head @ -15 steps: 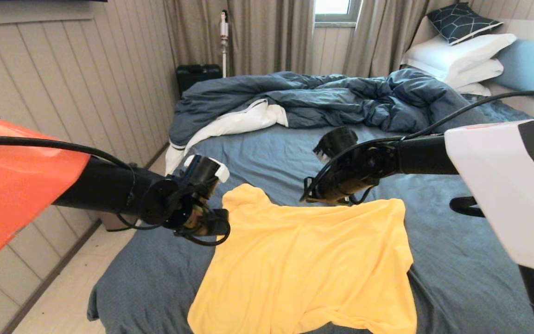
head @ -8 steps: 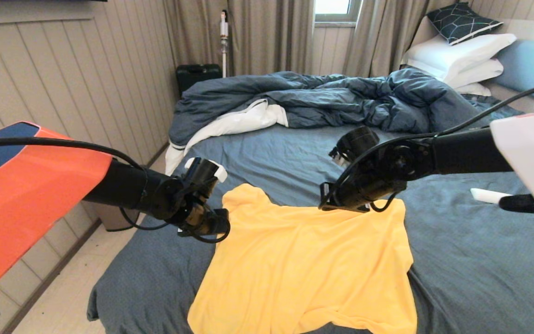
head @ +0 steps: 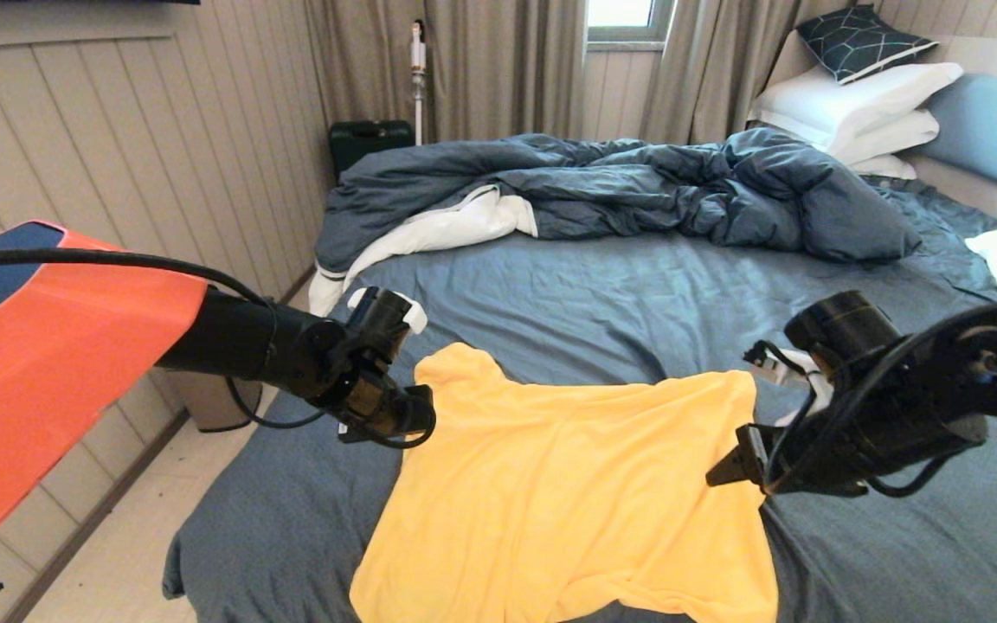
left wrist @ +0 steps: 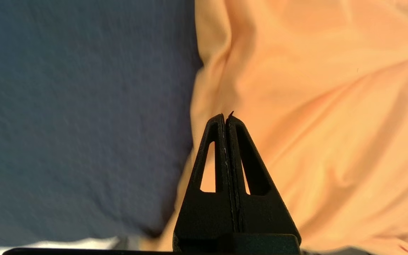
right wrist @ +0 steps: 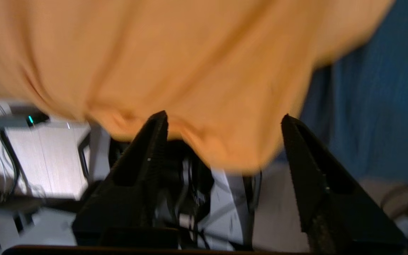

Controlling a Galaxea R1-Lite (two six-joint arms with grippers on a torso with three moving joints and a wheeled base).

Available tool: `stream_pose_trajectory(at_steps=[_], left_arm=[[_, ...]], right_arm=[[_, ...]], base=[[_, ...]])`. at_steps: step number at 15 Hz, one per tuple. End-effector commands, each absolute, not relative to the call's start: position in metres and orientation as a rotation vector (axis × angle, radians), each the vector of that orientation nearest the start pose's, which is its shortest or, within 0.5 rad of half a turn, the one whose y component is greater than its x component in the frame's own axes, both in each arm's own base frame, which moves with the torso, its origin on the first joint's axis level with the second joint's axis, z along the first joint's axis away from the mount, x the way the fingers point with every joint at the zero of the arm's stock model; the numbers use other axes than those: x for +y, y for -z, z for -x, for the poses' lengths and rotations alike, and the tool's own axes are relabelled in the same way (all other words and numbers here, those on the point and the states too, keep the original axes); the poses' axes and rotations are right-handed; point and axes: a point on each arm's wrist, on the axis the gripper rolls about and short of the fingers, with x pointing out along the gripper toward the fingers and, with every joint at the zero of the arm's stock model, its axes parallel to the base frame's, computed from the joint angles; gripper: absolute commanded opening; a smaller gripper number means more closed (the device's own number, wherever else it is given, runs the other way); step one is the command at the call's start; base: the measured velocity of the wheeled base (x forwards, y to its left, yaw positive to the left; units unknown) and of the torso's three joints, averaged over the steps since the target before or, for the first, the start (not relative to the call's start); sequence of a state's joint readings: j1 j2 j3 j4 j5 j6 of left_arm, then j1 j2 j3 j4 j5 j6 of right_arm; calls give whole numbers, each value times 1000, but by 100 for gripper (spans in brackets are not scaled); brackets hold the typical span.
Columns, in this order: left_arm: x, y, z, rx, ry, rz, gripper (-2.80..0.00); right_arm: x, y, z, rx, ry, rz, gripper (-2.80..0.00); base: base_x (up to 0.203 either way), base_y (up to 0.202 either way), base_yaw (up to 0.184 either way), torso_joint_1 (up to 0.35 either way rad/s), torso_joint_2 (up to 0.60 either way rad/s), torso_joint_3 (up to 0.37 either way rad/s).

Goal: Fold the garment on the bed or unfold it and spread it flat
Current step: Unford the yellow T-shirt

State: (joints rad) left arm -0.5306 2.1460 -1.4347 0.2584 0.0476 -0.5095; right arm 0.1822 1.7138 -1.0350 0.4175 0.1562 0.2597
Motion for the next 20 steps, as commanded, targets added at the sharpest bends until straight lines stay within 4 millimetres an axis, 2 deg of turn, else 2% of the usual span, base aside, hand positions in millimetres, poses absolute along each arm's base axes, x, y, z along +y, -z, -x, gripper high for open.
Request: stream_pose_trajectory(at_steps=[1, 4, 6, 11, 17, 20], left_arm=[[-202, -111, -347, 1038, 190, 200, -280], [-200, -114, -343, 1046, 200, 208, -280], [-199, -110, -341, 1067, 208, 213, -280], [-203, -112, -347, 1047, 218, 222, -280], [-205, -109, -350, 1045, 218, 219, -280], [-207, -106, -354, 1048, 218, 218, -280]], right_arm=[[46, -152, -239, 1180, -151, -213, 0], [44, -133, -216, 1281, -149, -194, 0], [47, -121, -211, 1331, -151, -182, 0], [48, -112, -226, 1278, -151, -189, 0], [47, -100, -228, 1305, -139, -191, 0], [50, -80, -243, 1299, -133, -191, 0]], base=[[0, 0, 0, 0, 0, 0], [0, 0, 0, 0, 0, 0], [0, 0, 0, 0, 0, 0], [0, 0, 0, 0, 0, 0], [0, 0, 0, 0, 0, 0], [0, 0, 0, 0, 0, 0]])
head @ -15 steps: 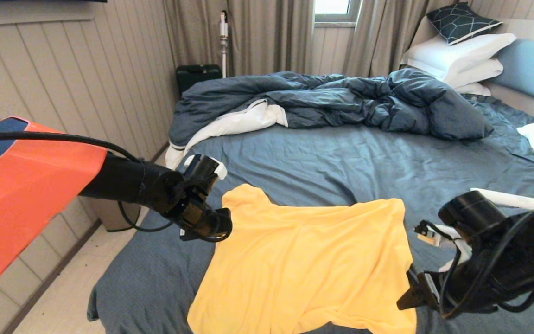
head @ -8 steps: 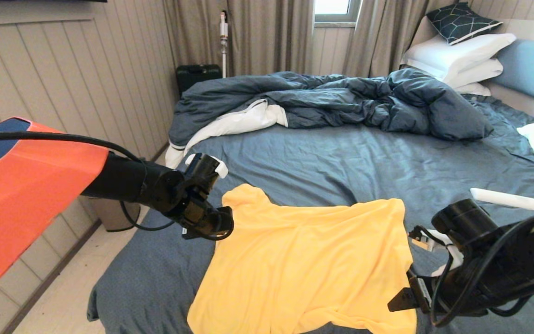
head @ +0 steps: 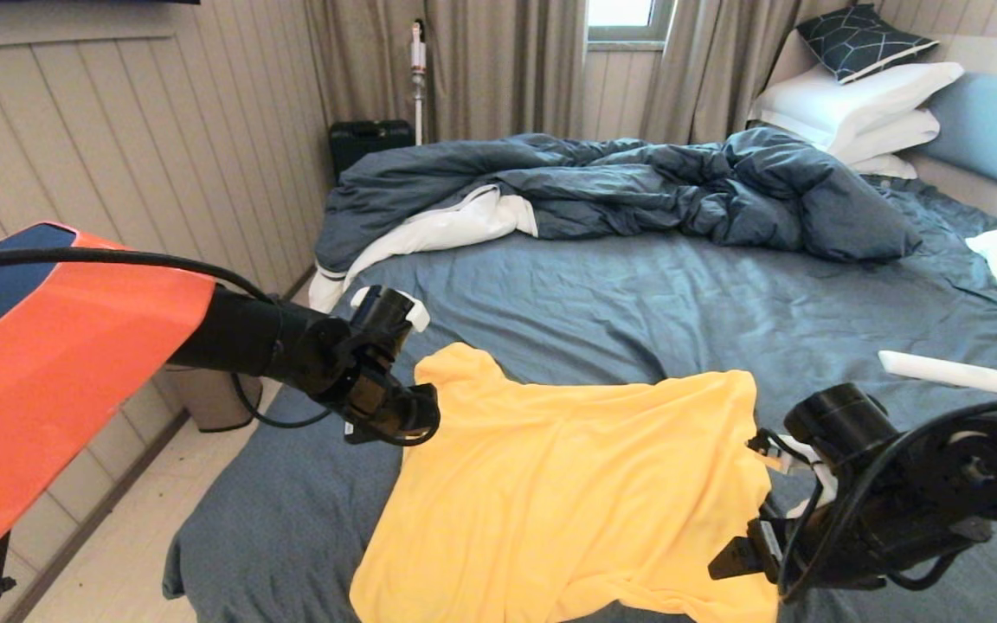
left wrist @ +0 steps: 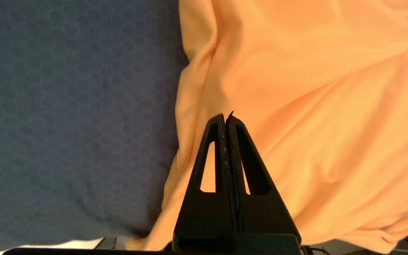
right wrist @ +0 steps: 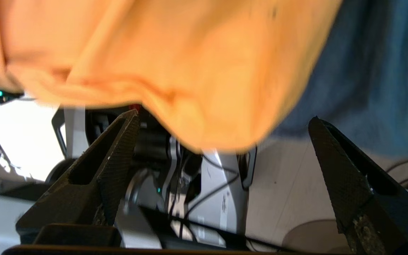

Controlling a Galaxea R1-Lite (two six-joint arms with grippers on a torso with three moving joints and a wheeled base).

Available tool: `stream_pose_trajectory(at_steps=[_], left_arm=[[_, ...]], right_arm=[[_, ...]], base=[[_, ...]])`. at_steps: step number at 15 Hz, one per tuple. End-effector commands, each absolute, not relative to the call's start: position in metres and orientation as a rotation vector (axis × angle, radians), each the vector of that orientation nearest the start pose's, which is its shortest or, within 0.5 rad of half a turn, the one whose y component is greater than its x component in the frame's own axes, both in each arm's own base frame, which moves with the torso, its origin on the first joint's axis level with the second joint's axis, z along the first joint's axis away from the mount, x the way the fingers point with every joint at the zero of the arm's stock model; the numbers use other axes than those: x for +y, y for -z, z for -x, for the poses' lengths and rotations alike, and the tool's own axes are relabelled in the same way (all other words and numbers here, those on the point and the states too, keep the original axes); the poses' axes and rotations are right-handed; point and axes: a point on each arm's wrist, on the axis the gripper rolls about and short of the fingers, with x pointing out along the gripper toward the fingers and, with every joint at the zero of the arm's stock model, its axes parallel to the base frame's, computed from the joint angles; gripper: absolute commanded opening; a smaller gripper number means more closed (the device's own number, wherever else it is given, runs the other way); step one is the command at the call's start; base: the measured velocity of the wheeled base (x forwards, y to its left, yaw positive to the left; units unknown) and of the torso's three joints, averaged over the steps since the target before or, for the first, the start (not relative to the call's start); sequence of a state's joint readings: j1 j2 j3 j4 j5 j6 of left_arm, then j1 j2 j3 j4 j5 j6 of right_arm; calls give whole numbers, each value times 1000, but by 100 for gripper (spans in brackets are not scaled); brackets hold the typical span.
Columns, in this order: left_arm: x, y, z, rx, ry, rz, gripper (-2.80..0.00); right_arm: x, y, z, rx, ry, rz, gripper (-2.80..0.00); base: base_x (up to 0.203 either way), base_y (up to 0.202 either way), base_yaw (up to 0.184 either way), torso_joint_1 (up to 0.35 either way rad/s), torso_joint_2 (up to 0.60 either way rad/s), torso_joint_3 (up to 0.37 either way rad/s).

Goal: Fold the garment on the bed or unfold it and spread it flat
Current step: Unford the yellow T-shirt

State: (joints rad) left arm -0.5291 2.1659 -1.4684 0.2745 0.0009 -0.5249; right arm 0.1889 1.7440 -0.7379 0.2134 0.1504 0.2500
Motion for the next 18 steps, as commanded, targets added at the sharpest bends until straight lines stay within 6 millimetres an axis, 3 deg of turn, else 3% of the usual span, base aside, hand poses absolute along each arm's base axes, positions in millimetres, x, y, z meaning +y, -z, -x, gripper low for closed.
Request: stream_pose_trajectory(at_steps=[1, 8, 9, 15, 18], left_arm=[[-208, -106, -356, 1046, 220, 218, -280], [-211, -98, -361, 1057, 216, 214, -280], [-211, -98, -361, 1056, 217, 214, -280], [-207, -101, -365, 1053, 208, 221, -280], [-208, -100, -365, 1054, 207, 222, -280]], right_arm=[[51, -76, -247, 1298, -131, -192, 0], [51, -52, -264, 1288, -73, -159, 0], [52, -51, -265, 1285, -69, -154, -280], [53, -58, -262, 1258, -74, -155, -280], [48, -69, -246, 1234, -67, -155, -280]], base=[[0, 0, 0, 0, 0, 0], [0, 0, 0, 0, 0, 0], [0, 0, 0, 0, 0, 0], [0, 0, 0, 0, 0, 0], [0, 0, 0, 0, 0, 0]])
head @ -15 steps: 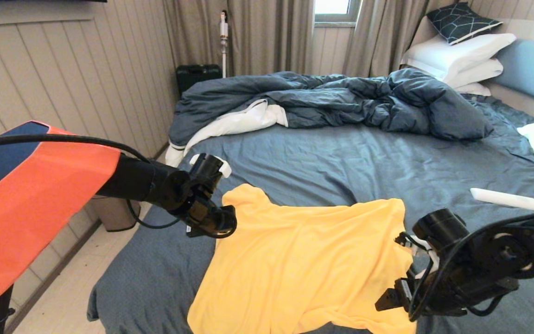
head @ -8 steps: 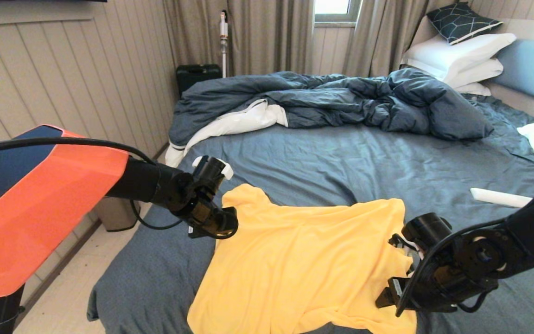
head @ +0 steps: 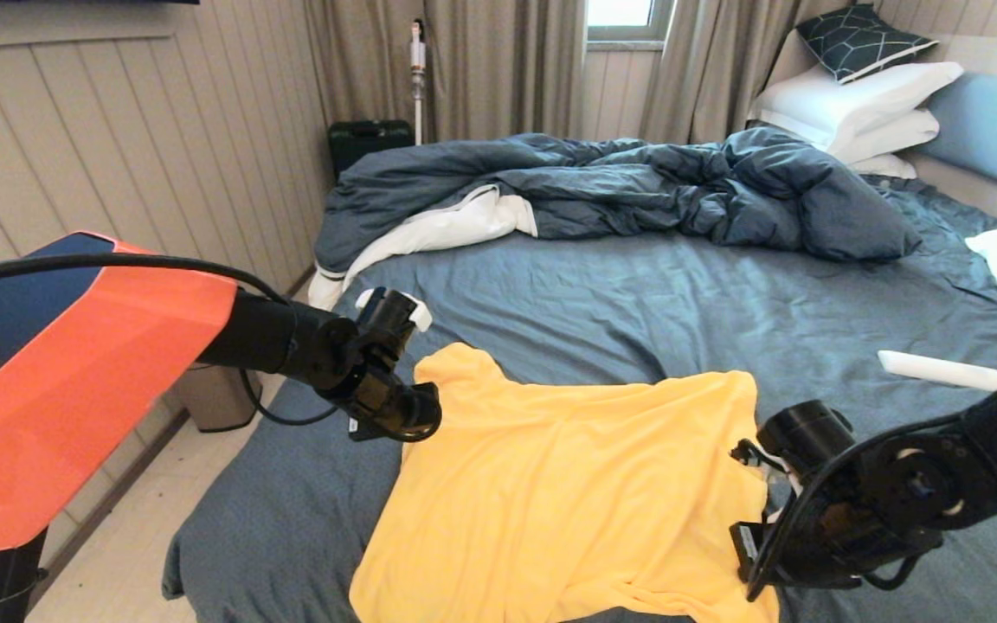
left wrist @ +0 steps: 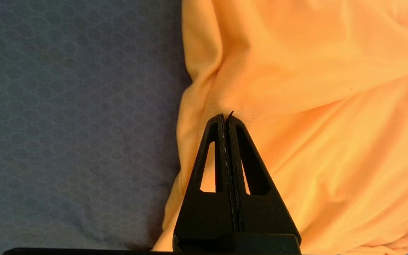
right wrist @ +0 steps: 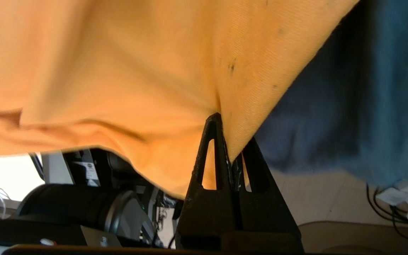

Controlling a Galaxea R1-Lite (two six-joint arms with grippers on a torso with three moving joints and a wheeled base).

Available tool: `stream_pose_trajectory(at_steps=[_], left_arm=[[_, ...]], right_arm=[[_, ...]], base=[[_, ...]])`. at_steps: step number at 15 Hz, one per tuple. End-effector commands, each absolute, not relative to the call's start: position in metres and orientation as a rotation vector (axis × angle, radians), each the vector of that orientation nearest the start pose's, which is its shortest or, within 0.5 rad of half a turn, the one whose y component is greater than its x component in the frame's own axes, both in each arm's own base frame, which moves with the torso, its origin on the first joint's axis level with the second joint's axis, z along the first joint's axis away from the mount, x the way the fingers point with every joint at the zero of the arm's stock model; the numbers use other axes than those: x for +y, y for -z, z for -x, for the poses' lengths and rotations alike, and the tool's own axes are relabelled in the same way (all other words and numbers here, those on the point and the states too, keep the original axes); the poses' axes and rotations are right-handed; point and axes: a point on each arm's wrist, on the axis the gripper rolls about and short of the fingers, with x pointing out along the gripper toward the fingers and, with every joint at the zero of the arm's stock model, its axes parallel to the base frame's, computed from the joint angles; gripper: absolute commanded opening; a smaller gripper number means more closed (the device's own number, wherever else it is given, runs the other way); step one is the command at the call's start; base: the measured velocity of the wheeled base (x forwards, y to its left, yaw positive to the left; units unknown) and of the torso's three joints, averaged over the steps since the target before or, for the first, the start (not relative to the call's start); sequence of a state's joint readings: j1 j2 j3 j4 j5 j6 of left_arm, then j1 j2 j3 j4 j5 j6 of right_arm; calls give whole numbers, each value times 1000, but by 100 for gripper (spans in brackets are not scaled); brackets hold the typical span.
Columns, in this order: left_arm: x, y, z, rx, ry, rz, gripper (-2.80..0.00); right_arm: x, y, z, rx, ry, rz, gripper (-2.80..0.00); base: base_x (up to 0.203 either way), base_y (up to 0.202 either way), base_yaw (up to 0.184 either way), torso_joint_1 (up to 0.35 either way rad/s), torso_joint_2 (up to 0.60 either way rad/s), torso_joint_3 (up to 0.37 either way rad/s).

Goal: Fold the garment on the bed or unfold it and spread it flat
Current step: Unford the yellow T-shirt

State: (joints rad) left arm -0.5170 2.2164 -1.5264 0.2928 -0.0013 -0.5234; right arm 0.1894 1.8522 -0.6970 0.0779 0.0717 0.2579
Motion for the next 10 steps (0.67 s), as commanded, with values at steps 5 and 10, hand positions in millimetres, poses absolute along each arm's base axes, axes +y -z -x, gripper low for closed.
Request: stream_pose_trajectory(at_steps=[5, 10], left_arm=[[-208, -103, -367, 1045, 210, 225, -280], [-210, -102, -371, 1036, 213, 226, -280]], right_arm=[[16, -76, -213, 1221, 23, -189, -280], [-18, -65, -201, 1262, 94, -183, -280]], base=[[0, 0, 0, 0, 0, 0], [0, 0, 0, 0, 0, 0]])
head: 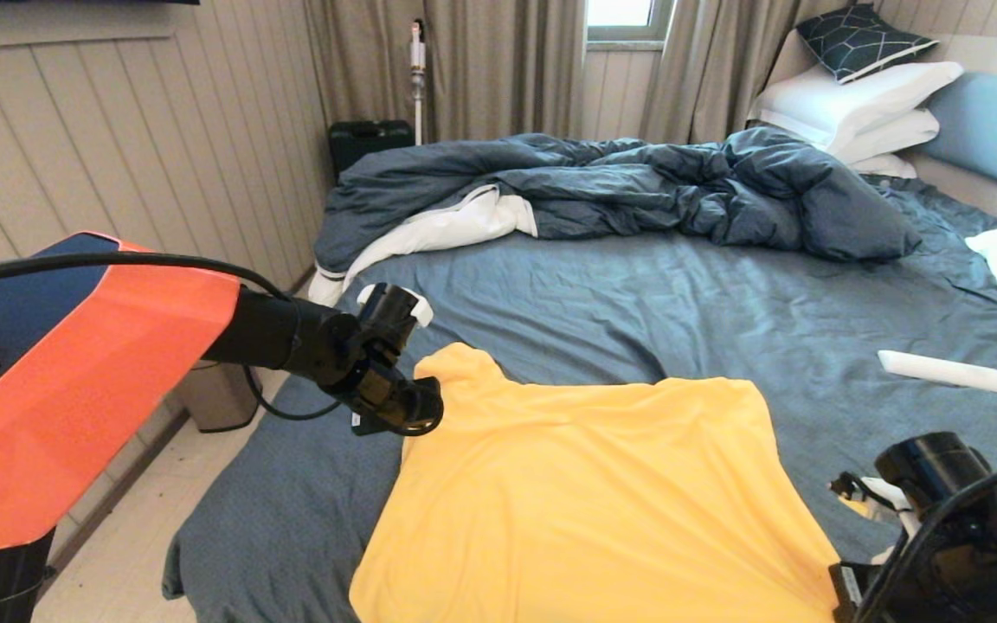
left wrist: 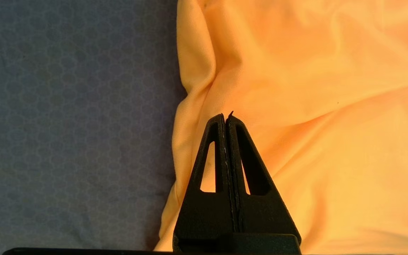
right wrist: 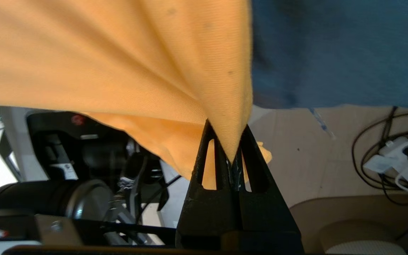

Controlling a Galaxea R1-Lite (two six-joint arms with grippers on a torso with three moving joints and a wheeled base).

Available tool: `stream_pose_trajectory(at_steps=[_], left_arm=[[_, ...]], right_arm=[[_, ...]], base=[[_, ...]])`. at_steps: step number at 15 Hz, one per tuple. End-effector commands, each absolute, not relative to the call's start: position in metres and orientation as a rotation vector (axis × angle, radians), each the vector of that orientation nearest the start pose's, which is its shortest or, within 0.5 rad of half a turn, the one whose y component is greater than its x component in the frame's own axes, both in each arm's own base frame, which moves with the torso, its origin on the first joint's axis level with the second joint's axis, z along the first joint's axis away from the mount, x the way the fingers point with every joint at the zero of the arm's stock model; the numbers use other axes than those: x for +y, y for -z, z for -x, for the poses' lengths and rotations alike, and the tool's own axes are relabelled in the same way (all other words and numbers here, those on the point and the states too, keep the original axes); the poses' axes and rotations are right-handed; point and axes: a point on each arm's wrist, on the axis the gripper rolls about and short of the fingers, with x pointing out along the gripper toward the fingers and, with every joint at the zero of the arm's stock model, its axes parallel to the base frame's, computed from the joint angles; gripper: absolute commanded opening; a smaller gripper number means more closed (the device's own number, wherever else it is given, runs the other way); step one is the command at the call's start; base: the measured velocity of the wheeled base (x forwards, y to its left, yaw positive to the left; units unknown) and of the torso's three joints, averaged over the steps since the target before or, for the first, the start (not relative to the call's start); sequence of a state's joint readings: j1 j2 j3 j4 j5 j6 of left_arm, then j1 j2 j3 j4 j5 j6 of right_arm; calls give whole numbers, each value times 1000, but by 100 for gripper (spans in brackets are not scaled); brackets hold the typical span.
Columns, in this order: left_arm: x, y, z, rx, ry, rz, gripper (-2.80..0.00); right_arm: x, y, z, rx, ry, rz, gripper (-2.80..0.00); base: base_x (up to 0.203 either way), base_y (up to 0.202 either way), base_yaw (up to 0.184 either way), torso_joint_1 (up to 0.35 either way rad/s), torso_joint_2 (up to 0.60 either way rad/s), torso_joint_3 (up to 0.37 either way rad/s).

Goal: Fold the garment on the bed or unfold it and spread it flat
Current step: Unford the yellow T-shirt

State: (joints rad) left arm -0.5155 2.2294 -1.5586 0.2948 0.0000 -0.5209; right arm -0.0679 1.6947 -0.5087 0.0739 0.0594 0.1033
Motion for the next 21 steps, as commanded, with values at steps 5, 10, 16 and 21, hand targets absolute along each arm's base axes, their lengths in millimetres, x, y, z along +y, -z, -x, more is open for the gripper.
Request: stream_pose_trajectory(at_steps=[5, 10, 16, 21], left_arm=[[-212, -104, -373, 1040, 212, 223, -280], [-212, -106, -373, 1038, 213, 224, -280], [-211, -112, -373, 1024, 216, 229, -280], [-206, -120, -374, 1001, 213, 237, -280]], right_arm=[[-39, -58, -196, 1293, 146, -196, -280], [-49, -56, -191, 1305, 158, -180, 0], [-55, -72, -194, 1193, 185, -181, 0], [-63, -124, -201, 940, 219, -161, 0]], base=[[0, 0, 0, 0, 0, 0], [0, 0, 0, 0, 0, 0], [0, 0, 0, 0, 0, 0], [0, 0, 0, 0, 0, 0]])
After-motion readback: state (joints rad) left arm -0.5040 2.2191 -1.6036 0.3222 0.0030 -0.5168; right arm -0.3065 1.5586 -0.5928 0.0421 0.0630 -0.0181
